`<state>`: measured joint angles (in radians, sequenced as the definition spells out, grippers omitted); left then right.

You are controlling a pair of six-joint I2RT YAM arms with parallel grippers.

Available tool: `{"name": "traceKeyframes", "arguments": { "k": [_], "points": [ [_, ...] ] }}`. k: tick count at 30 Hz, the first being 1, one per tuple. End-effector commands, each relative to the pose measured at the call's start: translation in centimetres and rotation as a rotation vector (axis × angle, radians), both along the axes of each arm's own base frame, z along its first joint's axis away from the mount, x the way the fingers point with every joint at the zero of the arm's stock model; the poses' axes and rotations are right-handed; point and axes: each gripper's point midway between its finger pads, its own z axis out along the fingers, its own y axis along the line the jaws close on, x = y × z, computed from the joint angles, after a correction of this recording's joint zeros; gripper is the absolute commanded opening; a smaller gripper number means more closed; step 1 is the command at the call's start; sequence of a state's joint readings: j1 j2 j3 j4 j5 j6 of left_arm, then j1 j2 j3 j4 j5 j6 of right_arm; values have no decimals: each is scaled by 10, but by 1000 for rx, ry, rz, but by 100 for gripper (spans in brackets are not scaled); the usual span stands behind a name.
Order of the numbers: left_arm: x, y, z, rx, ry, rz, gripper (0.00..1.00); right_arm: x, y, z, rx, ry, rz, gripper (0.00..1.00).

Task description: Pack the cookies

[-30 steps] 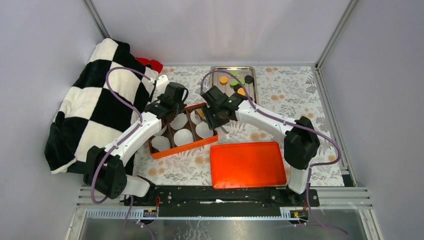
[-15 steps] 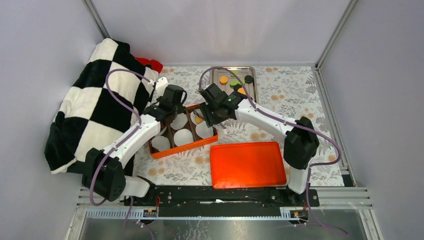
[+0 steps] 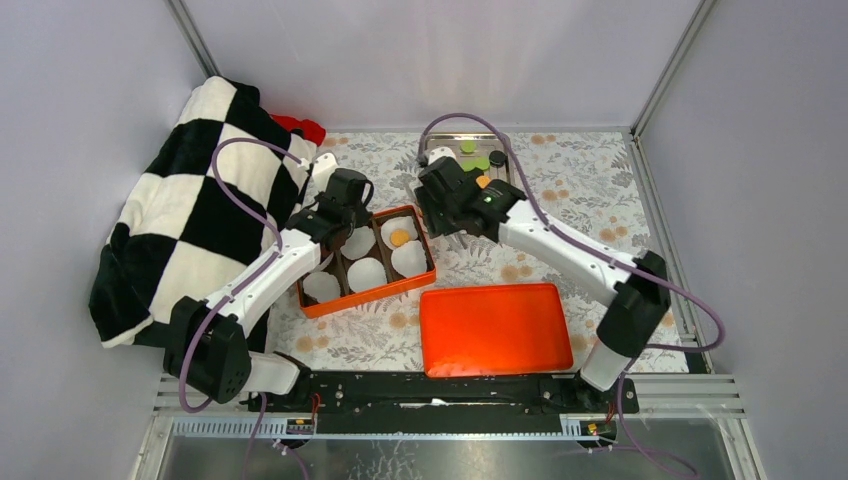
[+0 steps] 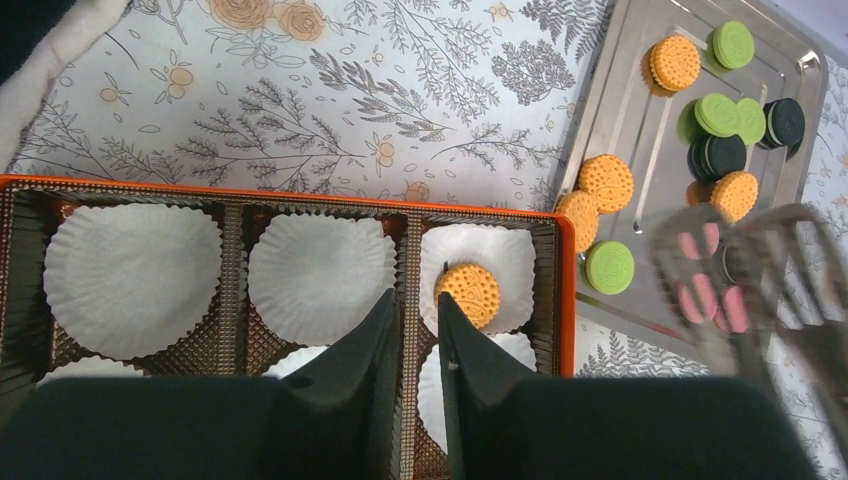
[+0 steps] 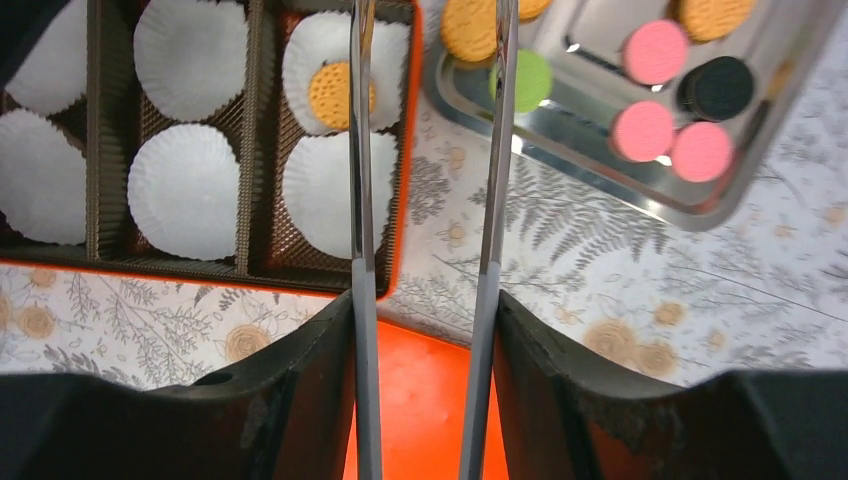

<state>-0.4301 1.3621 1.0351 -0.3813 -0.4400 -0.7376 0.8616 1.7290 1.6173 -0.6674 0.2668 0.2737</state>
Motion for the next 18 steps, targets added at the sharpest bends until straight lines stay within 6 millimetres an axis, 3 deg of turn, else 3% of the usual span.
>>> {"name": "traceKeyframes", "arguments": {
  "k": [1,5,10,18],
  "points": [
    [10,-5,12,-25,-46,-17,25,4,-33,24,-38,-113,-107,52],
    [12,-7,11,-27,-41,-22,25,-2,-45,-4,-95,-68,-123,51],
    [12,-7,7,-25,-30,-19,25,-12,-45,-41,-126,6,-104,52],
    [11,-5,3,-17,-15,-11,24,-1,-46,-73,-143,57,-128,53]
  ]
}}
